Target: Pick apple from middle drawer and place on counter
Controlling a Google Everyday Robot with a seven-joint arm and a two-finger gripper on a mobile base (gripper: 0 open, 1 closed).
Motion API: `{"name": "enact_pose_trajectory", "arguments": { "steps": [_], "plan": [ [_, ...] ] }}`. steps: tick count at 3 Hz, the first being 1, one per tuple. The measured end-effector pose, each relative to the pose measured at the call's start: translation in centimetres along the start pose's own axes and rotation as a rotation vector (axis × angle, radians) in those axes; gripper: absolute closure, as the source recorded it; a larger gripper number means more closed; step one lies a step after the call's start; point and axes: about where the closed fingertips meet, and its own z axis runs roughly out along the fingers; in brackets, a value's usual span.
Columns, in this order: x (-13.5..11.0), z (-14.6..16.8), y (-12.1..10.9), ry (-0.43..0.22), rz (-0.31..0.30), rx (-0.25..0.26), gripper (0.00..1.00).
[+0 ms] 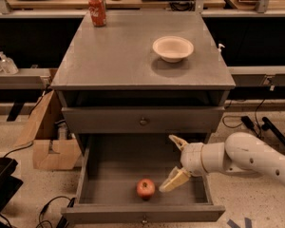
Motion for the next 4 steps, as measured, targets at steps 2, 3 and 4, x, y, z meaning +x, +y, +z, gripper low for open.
{"name": "enact_pose_trajectory", "arguments": {
  "steps": [2,3,4],
  "plan": [
    [5.0,7.3,-1.0,-0.115,-0.111,-0.109,0.00],
    [6.9,10.4,-1.7,-0.118,-0.156,-0.158,0.00],
    [8.1,11.8,-1.7,-0.075,-0.141,-0.164,0.00]
  ]
}}
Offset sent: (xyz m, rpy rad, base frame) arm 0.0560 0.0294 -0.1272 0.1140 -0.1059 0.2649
